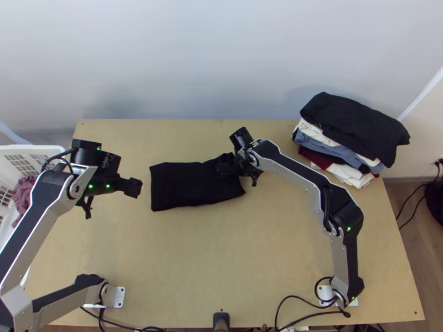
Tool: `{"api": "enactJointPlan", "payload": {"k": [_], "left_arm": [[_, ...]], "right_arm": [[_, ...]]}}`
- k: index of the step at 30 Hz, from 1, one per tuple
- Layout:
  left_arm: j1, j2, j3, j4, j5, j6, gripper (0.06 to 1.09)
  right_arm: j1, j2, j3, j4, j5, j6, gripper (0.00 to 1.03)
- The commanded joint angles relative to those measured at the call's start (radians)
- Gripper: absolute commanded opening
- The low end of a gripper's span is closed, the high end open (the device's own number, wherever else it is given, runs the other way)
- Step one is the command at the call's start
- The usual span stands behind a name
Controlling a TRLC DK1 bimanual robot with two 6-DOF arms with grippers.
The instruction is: Fold the t-shirt
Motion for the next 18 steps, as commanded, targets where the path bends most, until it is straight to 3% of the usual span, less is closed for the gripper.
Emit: {"api": "enactJointPlan", "payload": {"k": [1, 18], "left_arm": [[0.015, -0.021, -0.022, -0.017, -0.005, 0.026, 1.05], [0.045, -0.046, -0.036, -0.044, -0.026, 0.055, 1.05]], "right_arm": [[-0.023, 0.022, 0.008, -0.018, -0.004, -0.002, 1.00], [-0.166, 0.099, -0.007, 0.000, -0.445, 0.059, 0.99]]}}
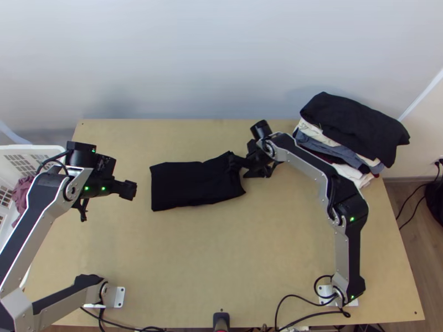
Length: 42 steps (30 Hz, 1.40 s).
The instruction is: Fold the t-shirt
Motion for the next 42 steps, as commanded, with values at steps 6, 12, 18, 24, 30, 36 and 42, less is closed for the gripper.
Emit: {"api": "enactJointPlan", "payload": {"k": [6, 12, 18, 24, 30, 36, 42], "left_arm": [[0.035, -0.040, -0.007, -0.044, -0.010, 0.049, 1.05], [0.057, -0.061, -0.007, -0.072, -0.013, 0.063, 1.05], [0.077, -0.087, -0.009, -0.095, -0.014, 0.072, 1.05], [0.090, -0.104, -0.011, -0.109, -0.016, 0.077, 1.05], [0.086, -0.106, -0.023, -0.107, -0.014, 0.072, 1.05], [0.080, -0.097, -0.021, -0.098, -0.014, 0.069, 1.05], [0.066, -0.095, -0.014, -0.092, -0.014, 0.054, 1.05]], "right_arm": [[0.009, 0.085, -0.001, 0.029, -0.139, 0.040, 0.99], [0.074, 0.127, 0.031, 0.062, -0.179, 0.040, 0.99], [0.143, 0.173, 0.109, 0.060, -0.179, 0.064, 0.99], [0.159, 0.162, 0.120, 0.057, -0.179, 0.074, 0.46], [0.127, 0.082, 0.080, 0.095, -0.179, 0.078, 0.03], [0.100, -0.096, 0.050, 0.095, -0.179, 0.083, 0.03], [0.048, -0.307, 0.011, 0.097, -0.179, 0.081, 0.03]]}}
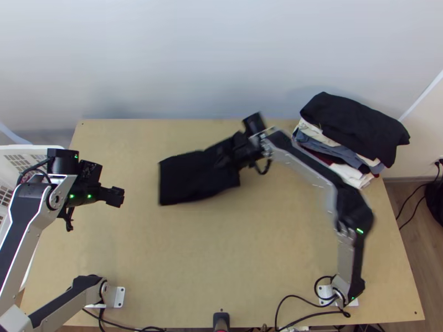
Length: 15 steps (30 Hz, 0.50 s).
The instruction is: Fold the t-shirt
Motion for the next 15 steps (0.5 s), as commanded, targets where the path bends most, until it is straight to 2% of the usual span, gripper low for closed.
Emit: {"api": "enactJointPlan", "payload": {"k": [1, 8, 11, 15], "left_arm": [[-0.011, -0.004, -0.008, 0.002, -0.004, -0.003, 1.05], [-0.011, -0.015, -0.017, 0.002, -0.004, -0.011, 1.05], [-0.012, -0.018, -0.022, 0.002, -0.004, -0.016, 1.05], [-0.018, -0.022, -0.022, 0.012, -0.004, -0.025, 1.05]], "right_arm": [[-0.043, -0.168, -0.029, 0.009, -0.009, 0.008, 0.03], [-0.202, -0.299, 0.012, 0.061, -0.007, 0.034, 0.03], [-0.313, -0.308, 0.049, 0.138, -0.069, 0.142, 0.03], [-0.411, -0.308, 0.101, 0.230, -0.096, 0.234, 0.03]]}}
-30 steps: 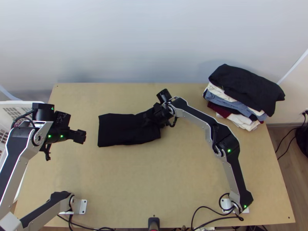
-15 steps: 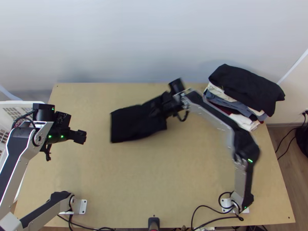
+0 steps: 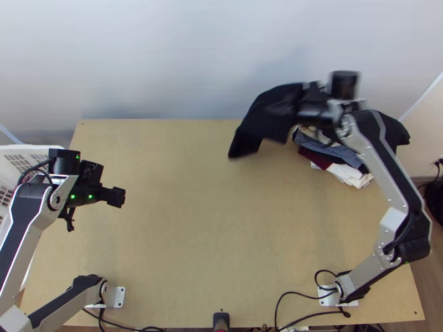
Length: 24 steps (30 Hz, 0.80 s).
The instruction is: Fold the t-shirt
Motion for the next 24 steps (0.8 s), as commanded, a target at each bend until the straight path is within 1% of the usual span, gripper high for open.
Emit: {"api": "enactJointPlan", "payload": {"k": [1, 4, 7, 10, 12, 18, 24], "left_arm": [[-0.011, -0.019, -0.021, 0.016, -0.004, -0.019, 1.05], [-0.030, -0.019, -0.021, 0.017, -0.004, -0.031, 1.05], [-0.040, -0.019, -0.022, 0.019, -0.004, -0.037, 1.05], [-0.048, -0.019, -0.019, 0.020, -0.004, -0.042, 1.05], [-0.051, -0.018, -0.014, 0.022, -0.004, -0.042, 1.05], [-0.040, -0.022, 0.006, 0.020, -0.006, -0.036, 1.05], [-0.036, -0.032, -0.001, 0.020, -0.006, -0.033, 1.05]], "right_arm": [[-0.069, -0.026, 0.093, 0.098, -0.044, 0.115, 0.03], [-0.116, -0.004, 0.173, 0.107, -0.070, 0.136, 0.03], [-0.148, 0.019, 0.262, 0.109, -0.102, 0.135, 0.03], [-0.179, 0.048, 0.343, 0.109, -0.107, 0.138, 0.03], [-0.202, 0.077, 0.391, 0.109, -0.107, 0.159, 0.03], [-0.274, 0.132, 0.463, 0.115, -0.124, 0.172, 0.03], [-0.345, 0.183, 0.483, 0.149, -0.152, 0.172, 0.03]]}}
